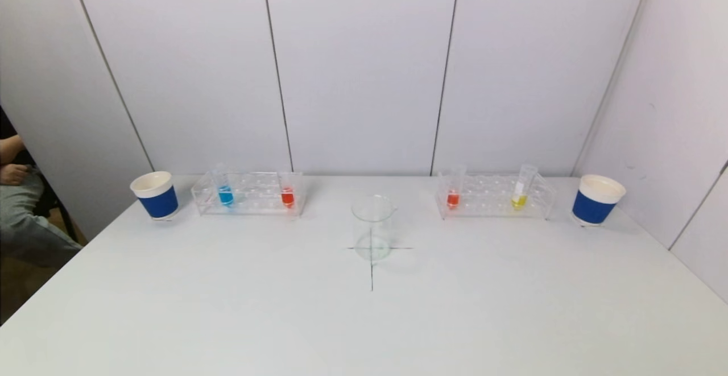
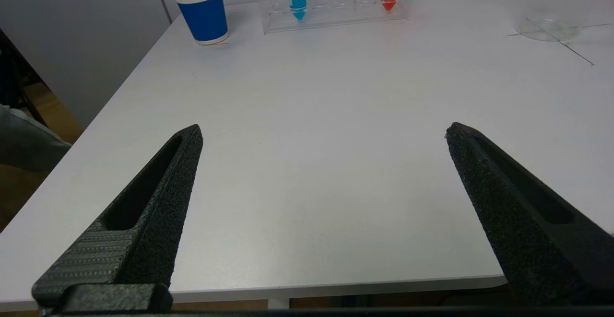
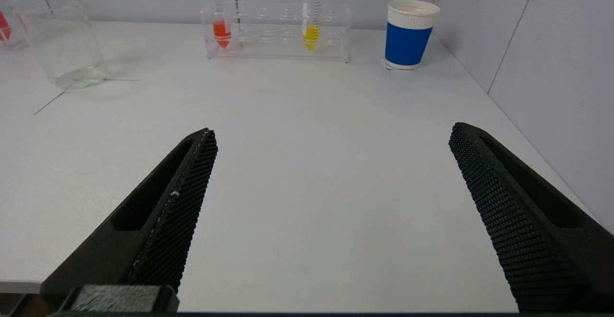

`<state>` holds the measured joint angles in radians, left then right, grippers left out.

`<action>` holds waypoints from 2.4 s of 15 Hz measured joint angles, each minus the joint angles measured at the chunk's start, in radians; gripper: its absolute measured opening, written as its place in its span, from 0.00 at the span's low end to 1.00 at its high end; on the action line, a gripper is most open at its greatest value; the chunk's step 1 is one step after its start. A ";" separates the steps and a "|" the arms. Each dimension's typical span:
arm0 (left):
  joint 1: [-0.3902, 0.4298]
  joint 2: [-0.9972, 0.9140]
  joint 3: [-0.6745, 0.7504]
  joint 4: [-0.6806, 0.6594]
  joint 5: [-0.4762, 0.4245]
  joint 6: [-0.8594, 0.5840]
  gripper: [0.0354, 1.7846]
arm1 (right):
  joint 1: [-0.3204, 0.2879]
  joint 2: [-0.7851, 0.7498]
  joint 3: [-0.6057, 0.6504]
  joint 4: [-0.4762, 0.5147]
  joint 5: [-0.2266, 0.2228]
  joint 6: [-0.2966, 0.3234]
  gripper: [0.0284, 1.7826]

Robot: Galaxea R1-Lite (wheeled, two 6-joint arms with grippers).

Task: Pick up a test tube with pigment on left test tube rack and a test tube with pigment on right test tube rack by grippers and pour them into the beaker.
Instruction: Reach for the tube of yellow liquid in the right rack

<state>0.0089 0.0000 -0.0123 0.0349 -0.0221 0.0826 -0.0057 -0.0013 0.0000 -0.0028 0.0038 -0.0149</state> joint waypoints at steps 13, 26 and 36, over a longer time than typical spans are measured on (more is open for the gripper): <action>0.000 0.000 0.000 0.000 0.000 0.000 0.99 | 0.000 0.000 0.000 0.000 0.000 0.000 0.99; 0.000 0.000 0.000 0.000 0.001 0.000 0.99 | 0.000 0.000 0.000 -0.001 0.000 0.000 0.99; 0.000 0.000 0.000 0.000 0.001 0.000 0.99 | 0.000 0.000 -0.077 0.052 -0.009 -0.044 0.99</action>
<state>0.0085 0.0000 -0.0123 0.0349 -0.0215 0.0826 -0.0062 -0.0013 -0.0768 0.0489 -0.0047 -0.0591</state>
